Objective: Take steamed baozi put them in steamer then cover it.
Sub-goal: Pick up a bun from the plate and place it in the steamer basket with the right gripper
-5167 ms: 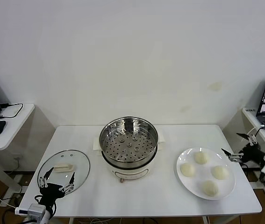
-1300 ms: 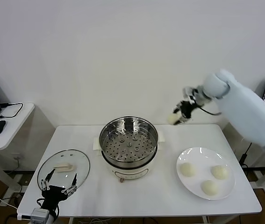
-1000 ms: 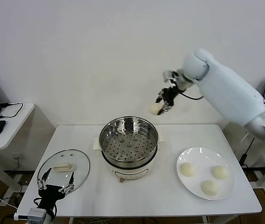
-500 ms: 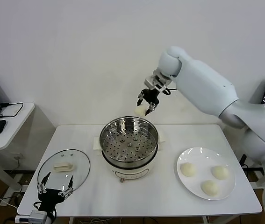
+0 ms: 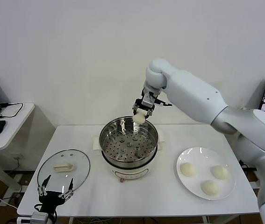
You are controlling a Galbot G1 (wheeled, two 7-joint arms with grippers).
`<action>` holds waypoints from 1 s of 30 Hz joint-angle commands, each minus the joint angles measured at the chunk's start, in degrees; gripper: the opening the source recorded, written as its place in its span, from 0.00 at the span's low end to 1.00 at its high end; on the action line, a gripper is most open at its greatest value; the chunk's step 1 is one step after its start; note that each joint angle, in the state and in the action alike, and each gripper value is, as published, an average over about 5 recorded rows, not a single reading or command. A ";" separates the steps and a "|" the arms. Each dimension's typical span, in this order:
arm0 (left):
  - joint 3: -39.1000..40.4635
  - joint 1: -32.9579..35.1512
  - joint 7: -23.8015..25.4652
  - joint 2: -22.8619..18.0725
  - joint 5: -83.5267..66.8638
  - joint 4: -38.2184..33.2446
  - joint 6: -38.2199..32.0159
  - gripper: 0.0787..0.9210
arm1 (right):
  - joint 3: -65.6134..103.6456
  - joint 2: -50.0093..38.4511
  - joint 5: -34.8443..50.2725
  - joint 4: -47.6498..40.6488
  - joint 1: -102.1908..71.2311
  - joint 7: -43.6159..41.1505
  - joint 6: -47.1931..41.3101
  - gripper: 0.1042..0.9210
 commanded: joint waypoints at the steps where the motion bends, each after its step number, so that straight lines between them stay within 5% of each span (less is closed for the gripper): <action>1: -0.07 0.31 0.02 -0.01 0.16 0.10 -0.02 0.88 | -1.21 2.23 -5.48 -1.50 -1.69 5.96 6.70 0.53; 30: -0.05 -0.09 -0.16 0.08 -0.10 2.66 -0.71 0.88 | -0.08 10.39 -18.90 -13.53 -7.93 19.36 6.61 0.53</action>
